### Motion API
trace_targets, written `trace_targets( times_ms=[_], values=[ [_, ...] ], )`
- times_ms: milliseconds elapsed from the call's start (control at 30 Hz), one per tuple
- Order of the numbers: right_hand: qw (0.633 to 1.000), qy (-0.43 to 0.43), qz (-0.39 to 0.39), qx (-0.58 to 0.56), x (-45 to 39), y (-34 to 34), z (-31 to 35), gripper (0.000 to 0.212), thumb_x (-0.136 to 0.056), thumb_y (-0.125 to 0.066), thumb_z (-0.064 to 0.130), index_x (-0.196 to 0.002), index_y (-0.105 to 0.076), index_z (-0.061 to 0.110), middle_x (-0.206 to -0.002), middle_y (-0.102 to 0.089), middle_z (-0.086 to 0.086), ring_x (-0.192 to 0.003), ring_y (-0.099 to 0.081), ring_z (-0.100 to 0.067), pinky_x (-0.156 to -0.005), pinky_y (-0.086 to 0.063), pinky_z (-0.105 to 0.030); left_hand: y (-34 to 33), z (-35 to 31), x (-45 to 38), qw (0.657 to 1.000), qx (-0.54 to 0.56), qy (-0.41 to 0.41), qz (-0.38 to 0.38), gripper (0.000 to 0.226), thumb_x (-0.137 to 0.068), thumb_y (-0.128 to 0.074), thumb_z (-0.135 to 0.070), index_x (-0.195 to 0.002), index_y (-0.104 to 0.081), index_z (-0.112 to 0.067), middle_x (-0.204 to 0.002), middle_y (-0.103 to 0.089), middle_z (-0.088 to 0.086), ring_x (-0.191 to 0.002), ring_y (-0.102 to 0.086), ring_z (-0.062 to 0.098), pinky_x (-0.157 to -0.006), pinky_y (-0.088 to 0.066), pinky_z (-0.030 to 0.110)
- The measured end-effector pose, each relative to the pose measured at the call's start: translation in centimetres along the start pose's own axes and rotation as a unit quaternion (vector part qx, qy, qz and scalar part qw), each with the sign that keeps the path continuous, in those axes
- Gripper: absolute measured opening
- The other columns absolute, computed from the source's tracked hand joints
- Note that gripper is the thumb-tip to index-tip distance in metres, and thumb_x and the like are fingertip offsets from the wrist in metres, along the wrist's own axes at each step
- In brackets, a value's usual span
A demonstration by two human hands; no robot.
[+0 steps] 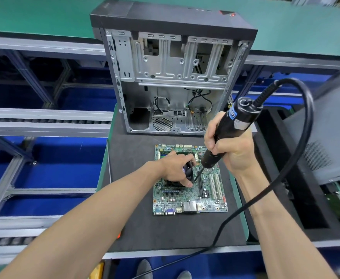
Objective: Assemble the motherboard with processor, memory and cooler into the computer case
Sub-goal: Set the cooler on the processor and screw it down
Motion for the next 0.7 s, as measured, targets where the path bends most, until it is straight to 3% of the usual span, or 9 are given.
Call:
trace_targets(
  times_ms=[100,267,400,500,567,600,667,700],
  values=[
    [1.000,0.007,-0.001,-0.005,-0.1,-0.2,-0.1,0.026,-0.040,-0.056,0.006,-0.065,-0.060,0.012,-0.053,-0.053,-0.008,-0.048,-0.042,-0.024,-0.054,-0.036,-0.028,0.0,-0.1,0.1,1.000,-0.002,-0.005,0.000,0.058,-0.073,-0.083,-0.051,-0.105,-0.035,-0.042,-0.091,-0.051,-0.014,-0.099,-0.035,0.020,-0.068,-0.027,0.027],
    [1.000,0.009,-0.009,-0.012,-0.1,0.1,-0.2,0.026,-0.039,-0.057,0.008,-0.063,-0.060,0.016,-0.053,-0.054,-0.008,-0.049,-0.041,-0.027,-0.054,-0.034,-0.031,-0.1,0.0,0.2,1.000,-0.001,0.003,0.005,0.059,-0.072,-0.083,-0.053,-0.107,-0.036,-0.043,-0.101,-0.055,-0.008,-0.100,-0.034,0.020,-0.072,-0.028,0.035],
    [1.000,0.007,0.004,-0.007,-0.4,-0.3,-0.2,0.027,-0.039,-0.057,0.008,-0.066,-0.060,0.010,-0.052,-0.053,-0.009,-0.048,-0.042,-0.025,-0.054,-0.036,-0.027,0.0,0.1,0.3,1.000,-0.009,-0.002,0.005,0.058,-0.072,-0.083,-0.053,-0.101,-0.033,-0.046,-0.094,-0.053,-0.009,-0.100,-0.035,0.021,-0.071,-0.028,0.035],
    [1.000,-0.005,0.005,-0.012,-0.5,-0.2,-0.3,0.031,-0.040,-0.058,0.008,-0.070,-0.064,0.008,-0.052,-0.054,-0.008,-0.049,-0.043,-0.023,-0.055,-0.037,-0.026,0.3,0.1,0.8,1.000,0.017,-0.017,-0.008,0.065,-0.071,-0.085,-0.048,-0.119,-0.042,-0.038,-0.110,-0.056,-0.006,-0.107,-0.041,0.020,-0.081,-0.038,0.035],
    [1.000,-0.011,0.000,-0.022,-0.6,0.0,-0.3,0.033,-0.040,-0.059,0.008,-0.073,-0.066,0.008,-0.052,-0.054,-0.008,-0.049,-0.044,-0.023,-0.055,-0.037,-0.027,1.0,0.8,1.8,0.991,0.111,-0.035,-0.063,0.064,-0.077,-0.083,-0.039,-0.129,-0.047,-0.032,-0.122,-0.056,-0.007,-0.110,-0.049,0.012,-0.090,-0.044,0.030],
    [1.000,-0.012,-0.001,-0.025,-0.6,0.1,-0.3,0.034,-0.041,-0.059,0.008,-0.073,-0.067,0.008,-0.052,-0.054,-0.008,-0.049,-0.044,-0.023,-0.055,-0.037,-0.026,1.5,1.6,2.6,0.978,0.172,-0.035,-0.115,0.051,-0.082,-0.077,-0.032,-0.126,-0.052,-0.030,-0.121,-0.059,-0.009,-0.106,-0.054,0.004,-0.088,-0.044,0.024],
    [1.000,-0.012,0.001,-0.027,-0.6,0.2,-0.3,0.034,-0.041,-0.059,0.008,-0.074,-0.067,0.008,-0.052,-0.054,-0.008,-0.049,-0.044,-0.023,-0.055,-0.038,-0.026,1.9,4.2,4.4,0.944,0.245,0.009,-0.220,0.029,-0.087,-0.063,-0.012,-0.112,-0.063,-0.027,-0.109,-0.064,-0.009,-0.084,-0.056,-0.008,-0.074,-0.042,0.013],
    [1.000,-0.014,0.000,-0.027,-0.5,0.2,-0.3,0.034,-0.041,-0.059,0.006,-0.074,-0.067,0.008,-0.052,-0.054,-0.008,-0.049,-0.044,-0.023,-0.055,-0.038,-0.026,1.7,5.5,5.1,0.936,0.246,0.043,-0.250,0.030,-0.087,-0.058,-0.004,-0.105,-0.066,-0.026,-0.101,-0.065,-0.009,-0.075,-0.055,-0.009,-0.067,-0.040,0.010]
  ],
)
Point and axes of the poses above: each hand's wrist, its own x-axis away from the middle knuckle, its own y-axis out of the back of the hand, z = x × y, the point moved 5 cm from there along -x, towards the middle knuckle
